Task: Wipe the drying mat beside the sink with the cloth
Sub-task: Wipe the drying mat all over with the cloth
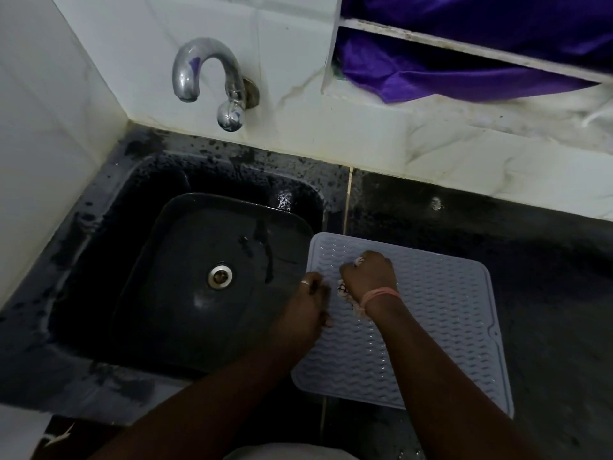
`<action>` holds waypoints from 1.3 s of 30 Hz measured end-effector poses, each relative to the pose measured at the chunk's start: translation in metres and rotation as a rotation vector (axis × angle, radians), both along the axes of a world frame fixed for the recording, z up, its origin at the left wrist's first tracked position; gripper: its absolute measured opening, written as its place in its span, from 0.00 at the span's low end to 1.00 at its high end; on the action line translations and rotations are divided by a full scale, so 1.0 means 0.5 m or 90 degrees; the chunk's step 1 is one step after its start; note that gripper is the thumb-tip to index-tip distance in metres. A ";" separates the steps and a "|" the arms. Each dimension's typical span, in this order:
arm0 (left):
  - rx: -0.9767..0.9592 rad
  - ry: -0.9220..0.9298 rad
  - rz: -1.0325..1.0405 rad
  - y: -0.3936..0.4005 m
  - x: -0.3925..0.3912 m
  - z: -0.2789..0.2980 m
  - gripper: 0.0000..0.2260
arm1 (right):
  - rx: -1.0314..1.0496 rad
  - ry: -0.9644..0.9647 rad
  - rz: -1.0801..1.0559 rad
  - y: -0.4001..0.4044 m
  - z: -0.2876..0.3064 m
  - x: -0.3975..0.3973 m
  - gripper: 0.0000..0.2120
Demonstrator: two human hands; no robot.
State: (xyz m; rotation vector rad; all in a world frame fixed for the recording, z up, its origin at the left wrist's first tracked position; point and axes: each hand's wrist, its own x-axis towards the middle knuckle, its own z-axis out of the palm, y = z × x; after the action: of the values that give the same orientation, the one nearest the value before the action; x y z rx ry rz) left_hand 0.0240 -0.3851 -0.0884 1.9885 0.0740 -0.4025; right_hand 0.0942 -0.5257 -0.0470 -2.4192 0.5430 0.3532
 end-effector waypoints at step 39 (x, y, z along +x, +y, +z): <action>0.503 -0.133 -0.127 -0.027 -0.025 0.070 0.28 | -0.287 -0.050 -0.099 -0.236 -0.026 -0.235 0.41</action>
State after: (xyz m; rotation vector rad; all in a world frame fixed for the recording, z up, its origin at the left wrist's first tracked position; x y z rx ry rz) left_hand 0.0113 -0.3988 -0.0535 2.8223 -0.1177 -0.3126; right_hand -0.0230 -0.6435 -0.0601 -2.7800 0.8428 0.0715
